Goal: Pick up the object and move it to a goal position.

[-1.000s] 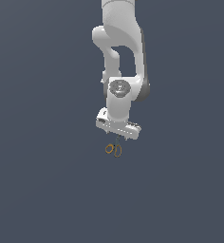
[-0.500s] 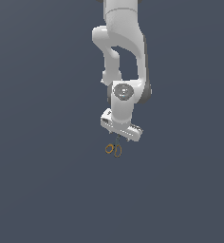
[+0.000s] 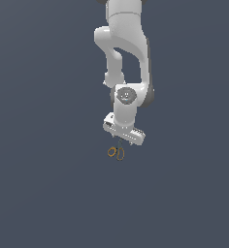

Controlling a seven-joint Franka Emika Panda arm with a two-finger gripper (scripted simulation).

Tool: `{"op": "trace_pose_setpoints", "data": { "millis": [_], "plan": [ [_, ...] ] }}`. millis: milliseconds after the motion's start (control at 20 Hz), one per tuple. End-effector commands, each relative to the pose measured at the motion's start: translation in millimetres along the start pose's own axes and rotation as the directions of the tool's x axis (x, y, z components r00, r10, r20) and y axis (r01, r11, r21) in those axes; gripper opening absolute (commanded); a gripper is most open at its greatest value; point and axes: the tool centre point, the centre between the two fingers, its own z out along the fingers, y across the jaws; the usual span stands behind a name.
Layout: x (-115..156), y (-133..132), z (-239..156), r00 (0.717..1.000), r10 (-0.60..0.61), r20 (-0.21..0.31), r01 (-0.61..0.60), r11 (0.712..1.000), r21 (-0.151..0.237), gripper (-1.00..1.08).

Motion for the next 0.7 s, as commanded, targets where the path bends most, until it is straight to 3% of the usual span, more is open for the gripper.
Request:
{"op": "trace_pose_setpoints", "data": {
  "millis": [0, 550, 600, 650],
  "plan": [
    [-0.6, 0.5, 9.0, 1.0, 0.001, 0.001, -0.001, 1.0, -0.001, 1.0],
    [-0.7, 0.1, 43.5, 1.0, 0.004, 0.0, -0.004, 1.0, 0.0, 1.0],
    [-0.7, 0.1, 43.5, 1.0, 0.004, 0.0, -0.004, 1.0, 0.0, -1.0],
    [-0.7, 0.1, 43.5, 1.0, 0.004, 0.0, -0.004, 1.0, 0.0, -1.0]
  ]
}}
